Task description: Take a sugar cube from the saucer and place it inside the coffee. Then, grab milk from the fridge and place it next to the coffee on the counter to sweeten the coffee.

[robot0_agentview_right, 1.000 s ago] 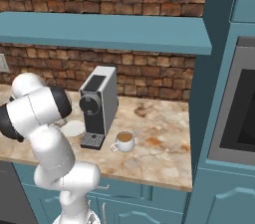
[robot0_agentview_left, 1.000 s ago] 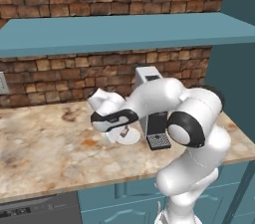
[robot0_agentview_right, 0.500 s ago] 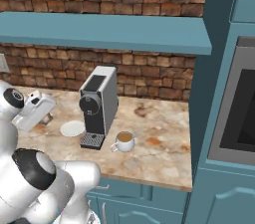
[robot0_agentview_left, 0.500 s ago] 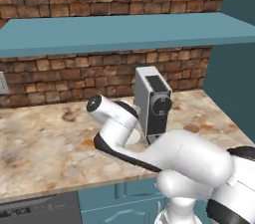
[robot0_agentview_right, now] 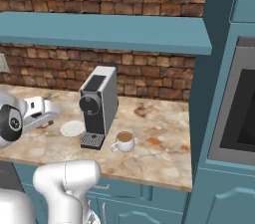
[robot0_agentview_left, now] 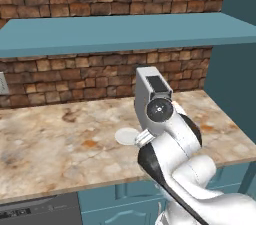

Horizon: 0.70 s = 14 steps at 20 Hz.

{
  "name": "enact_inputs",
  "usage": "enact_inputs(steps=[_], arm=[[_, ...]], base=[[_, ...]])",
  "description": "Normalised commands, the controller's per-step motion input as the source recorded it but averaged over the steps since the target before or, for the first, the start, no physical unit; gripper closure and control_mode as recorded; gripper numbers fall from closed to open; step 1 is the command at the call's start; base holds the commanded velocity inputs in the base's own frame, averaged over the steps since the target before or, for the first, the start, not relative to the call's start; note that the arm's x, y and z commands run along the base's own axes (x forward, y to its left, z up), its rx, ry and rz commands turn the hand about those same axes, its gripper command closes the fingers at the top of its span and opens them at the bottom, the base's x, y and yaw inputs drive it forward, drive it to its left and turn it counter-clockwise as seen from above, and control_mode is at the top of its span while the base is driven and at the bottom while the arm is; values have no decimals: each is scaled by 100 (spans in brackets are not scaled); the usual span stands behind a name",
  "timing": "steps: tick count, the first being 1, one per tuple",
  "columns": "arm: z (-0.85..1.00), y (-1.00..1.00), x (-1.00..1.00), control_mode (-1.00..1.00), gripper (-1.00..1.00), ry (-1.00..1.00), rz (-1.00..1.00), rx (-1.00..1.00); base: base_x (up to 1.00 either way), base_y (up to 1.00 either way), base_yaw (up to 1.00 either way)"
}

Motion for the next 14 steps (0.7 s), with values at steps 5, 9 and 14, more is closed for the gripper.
enact_inputs(steps=[5,9,14], arm=[[58,-99,-32,-100,100,-7,-20,45],[27,-100,0,-100,100,0,-20,54],[0,-100,8,-100,100,0,-10,44]], base=[[0,0,0],[0,0,0],[0,0,0]])
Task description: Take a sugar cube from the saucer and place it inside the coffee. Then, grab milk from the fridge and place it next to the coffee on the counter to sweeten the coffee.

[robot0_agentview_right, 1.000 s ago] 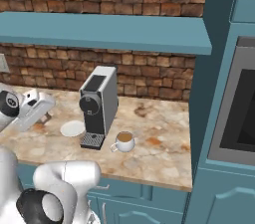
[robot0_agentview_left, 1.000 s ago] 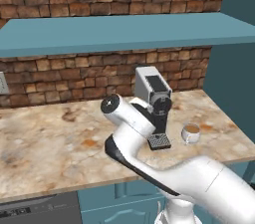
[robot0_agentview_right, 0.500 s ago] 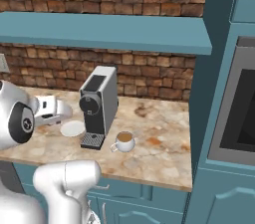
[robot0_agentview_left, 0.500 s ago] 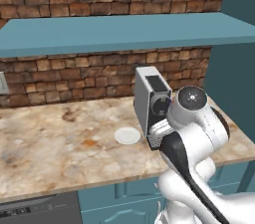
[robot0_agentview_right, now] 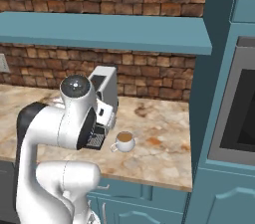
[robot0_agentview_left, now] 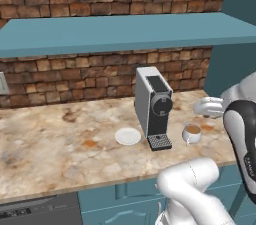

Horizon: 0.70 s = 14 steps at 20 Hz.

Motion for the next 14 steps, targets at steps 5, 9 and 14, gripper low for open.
enact_inputs(steps=[5,9,14], arm=[[-22,-73,17,-100,100,0,-12,23],[-38,-33,26,-100,100,0,-23,19],[-40,-22,42,-100,100,4,-21,20]], base=[[0,0,0],[0,0,0],[0,0,0]])
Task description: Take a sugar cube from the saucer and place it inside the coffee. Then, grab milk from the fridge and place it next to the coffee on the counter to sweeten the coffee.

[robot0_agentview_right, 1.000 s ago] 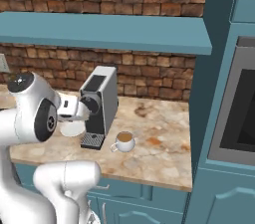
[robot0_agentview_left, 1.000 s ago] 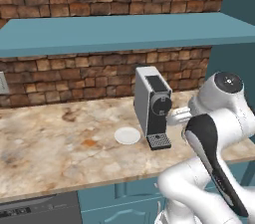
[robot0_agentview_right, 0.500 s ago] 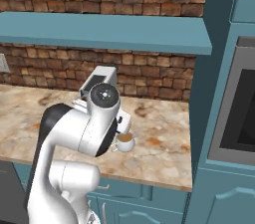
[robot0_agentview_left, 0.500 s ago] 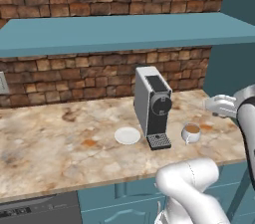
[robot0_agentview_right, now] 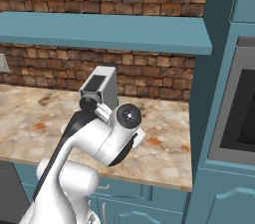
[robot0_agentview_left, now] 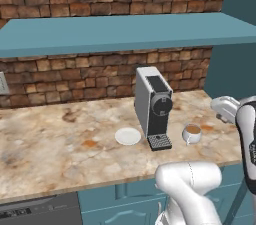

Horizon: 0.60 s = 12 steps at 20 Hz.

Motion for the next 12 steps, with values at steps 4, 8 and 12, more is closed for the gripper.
enact_inputs(steps=[4,8,12], arm=[[-33,-16,45,-100,100,10,-8,28],[-36,-2,38,-100,100,10,0,26],[-36,0,29,-100,100,9,0,10]], base=[[0,0,0],[0,0,0],[0,0,0]])
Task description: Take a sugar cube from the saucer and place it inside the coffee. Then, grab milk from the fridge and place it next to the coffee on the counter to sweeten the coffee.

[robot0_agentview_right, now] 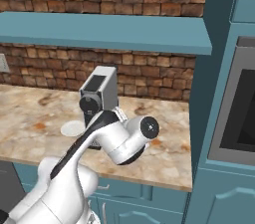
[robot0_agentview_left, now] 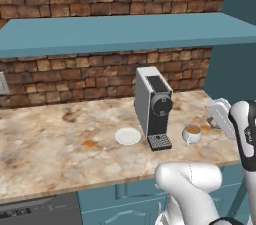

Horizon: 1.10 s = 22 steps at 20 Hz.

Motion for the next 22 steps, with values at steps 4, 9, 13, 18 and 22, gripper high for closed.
enact_inputs(steps=[4,9,13,18,22], arm=[[-32,1,33,-100,100,7,0,3],[-25,1,29,-100,100,5,0,0],[-22,0,29,-100,100,4,0,0],[-30,0,33,-100,100,2,0,0],[-33,0,27,-100,100,0,0,1]], base=[[0,0,0],[0,0,0],[0,0,0],[0,0,0],[0,0,0]])
